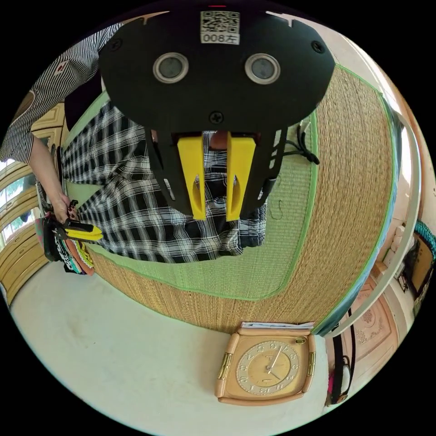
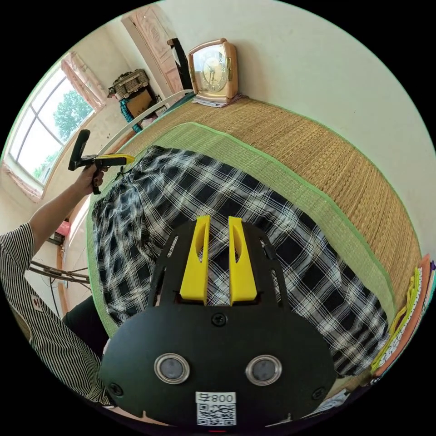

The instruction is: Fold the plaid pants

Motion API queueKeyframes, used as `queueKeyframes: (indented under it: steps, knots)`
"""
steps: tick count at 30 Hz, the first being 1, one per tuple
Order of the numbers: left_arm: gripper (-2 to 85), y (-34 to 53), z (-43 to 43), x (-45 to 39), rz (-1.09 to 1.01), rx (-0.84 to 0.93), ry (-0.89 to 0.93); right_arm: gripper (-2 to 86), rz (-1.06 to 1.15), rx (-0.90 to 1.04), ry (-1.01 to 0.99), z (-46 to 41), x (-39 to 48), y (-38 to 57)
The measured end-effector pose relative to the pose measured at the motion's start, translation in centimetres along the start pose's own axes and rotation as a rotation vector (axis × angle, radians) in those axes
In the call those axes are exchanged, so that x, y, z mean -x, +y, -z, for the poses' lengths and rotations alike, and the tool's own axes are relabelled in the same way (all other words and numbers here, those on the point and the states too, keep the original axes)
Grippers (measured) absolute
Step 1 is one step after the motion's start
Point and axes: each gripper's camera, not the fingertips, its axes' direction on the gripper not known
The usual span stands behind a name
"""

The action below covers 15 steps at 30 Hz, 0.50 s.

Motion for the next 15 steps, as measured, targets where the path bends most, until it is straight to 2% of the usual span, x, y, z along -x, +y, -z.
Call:
queueKeyframes:
  steps: [4,11,15]
  knots:
    - [7.9,-4.1,0.1,1.0,-0.029,0.053,-0.047,8.0,0.053,0.021,0.032,-1.9,1.3,-4.0]
    - [8.6,-9.4,-1.2,-2.1,-0.287,0.236,-0.105,9.4,0.138,0.101,0.142,-4.8,3.2,-9.6]
    - [7.9,-10.6,-2.2,-2.9,-0.327,0.311,-0.122,10.0,0.181,0.168,0.194,-7.1,4.4,-11.7]
